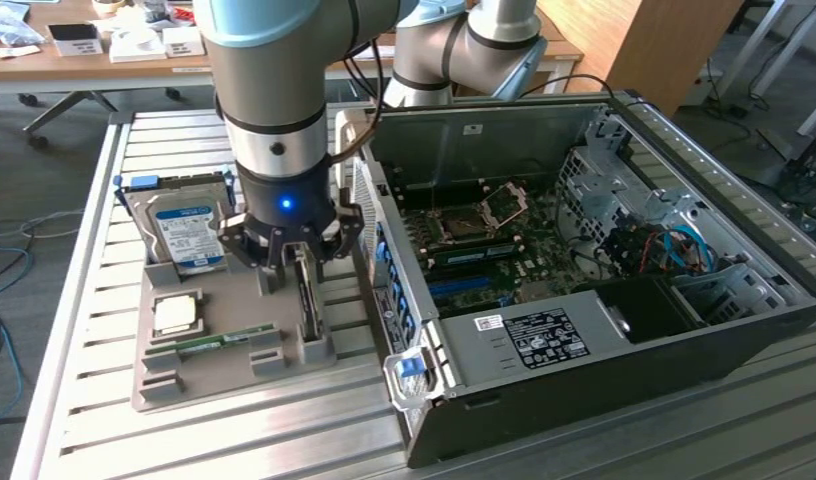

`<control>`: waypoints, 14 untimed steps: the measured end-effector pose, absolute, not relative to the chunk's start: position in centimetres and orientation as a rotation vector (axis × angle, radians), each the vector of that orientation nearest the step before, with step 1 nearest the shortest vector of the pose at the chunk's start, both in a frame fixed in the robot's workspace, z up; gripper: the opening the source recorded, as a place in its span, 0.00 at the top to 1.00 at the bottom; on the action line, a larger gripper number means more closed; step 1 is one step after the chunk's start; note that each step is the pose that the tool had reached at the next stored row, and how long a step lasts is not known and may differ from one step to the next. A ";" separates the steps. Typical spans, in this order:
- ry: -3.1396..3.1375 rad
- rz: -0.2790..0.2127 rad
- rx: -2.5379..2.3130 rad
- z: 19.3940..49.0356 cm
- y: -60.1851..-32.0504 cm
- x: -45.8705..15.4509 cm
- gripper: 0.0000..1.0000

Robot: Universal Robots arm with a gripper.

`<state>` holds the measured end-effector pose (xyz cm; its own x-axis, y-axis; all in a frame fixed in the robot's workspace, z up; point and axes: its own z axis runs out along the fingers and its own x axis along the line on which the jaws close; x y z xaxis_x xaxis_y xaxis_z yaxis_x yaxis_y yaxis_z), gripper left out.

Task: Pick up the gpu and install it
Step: 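Pick up the gpu and move the gpu toward the slot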

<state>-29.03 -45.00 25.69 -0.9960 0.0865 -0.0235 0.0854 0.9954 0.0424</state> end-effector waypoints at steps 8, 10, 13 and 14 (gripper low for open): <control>3.113 0.065 0.134 25.1 -44.8 -29.0 0.53; 3.113 0.064 0.133 25.0 -44.8 -29.0 0.53; 3.113 0.065 0.124 24.9 -44.7 -29.0 0.53; 3.113 0.065 0.120 24.9 -44.7 -29.0 0.53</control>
<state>-29.03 -44.69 24.89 -0.9967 0.0773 -0.0236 0.0763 0.9962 0.0424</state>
